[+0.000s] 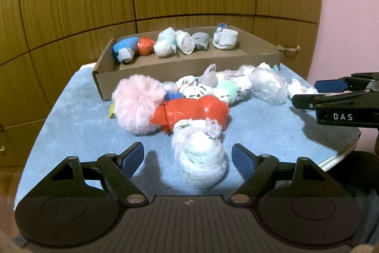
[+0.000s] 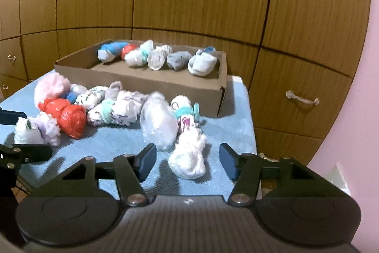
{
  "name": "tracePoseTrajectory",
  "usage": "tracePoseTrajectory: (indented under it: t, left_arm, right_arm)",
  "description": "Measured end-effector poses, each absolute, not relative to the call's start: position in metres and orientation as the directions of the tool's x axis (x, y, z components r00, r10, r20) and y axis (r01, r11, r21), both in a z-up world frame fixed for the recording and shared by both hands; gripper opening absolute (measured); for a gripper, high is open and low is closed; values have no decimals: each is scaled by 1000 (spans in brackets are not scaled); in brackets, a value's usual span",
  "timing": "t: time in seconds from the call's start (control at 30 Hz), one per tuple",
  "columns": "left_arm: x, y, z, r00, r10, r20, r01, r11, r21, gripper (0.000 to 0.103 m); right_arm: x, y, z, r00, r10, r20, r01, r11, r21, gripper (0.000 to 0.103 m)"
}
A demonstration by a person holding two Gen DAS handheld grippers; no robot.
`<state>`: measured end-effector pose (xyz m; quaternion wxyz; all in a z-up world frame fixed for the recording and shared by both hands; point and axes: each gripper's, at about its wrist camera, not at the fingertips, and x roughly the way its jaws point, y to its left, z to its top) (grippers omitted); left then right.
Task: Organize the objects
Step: 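Withdraw both tools from the tray back toward the sock pile, then grasp the white plastic-wrapped sock with the left tool while the right tool grasps the white fluffy sock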
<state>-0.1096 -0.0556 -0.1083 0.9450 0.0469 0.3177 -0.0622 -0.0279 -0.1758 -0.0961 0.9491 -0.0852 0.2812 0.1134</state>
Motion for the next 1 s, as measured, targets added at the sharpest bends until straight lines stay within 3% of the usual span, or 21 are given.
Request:
tracePoseTrajectory:
  t: [0.3, 0.47, 0.53, 1.0]
  left_arm:
    - [-103, -56, -113, 784, -112, -611, 156, 988, 19, 74]
    - [-106, -62, -114, 798, -138, -586, 187, 982, 23, 51]
    - [-108, -65, -114, 804, -141, -578, 199, 979, 38, 48]
    - [-121, -69, -110, 803, -150, -577, 217, 975, 49, 44]
  right_arm:
    - [-22, -171, -105, 799, 174, -576, -261, 963, -71, 35]
    - [-24, -173, -104, 804, 175, -568, -243, 969, -46, 27]
    - [-26, -174, -103, 810, 176, -560, -236, 971, -36, 26]
    - [-55, -181, -98, 800, 238, -550, -271, 962, 23, 26]
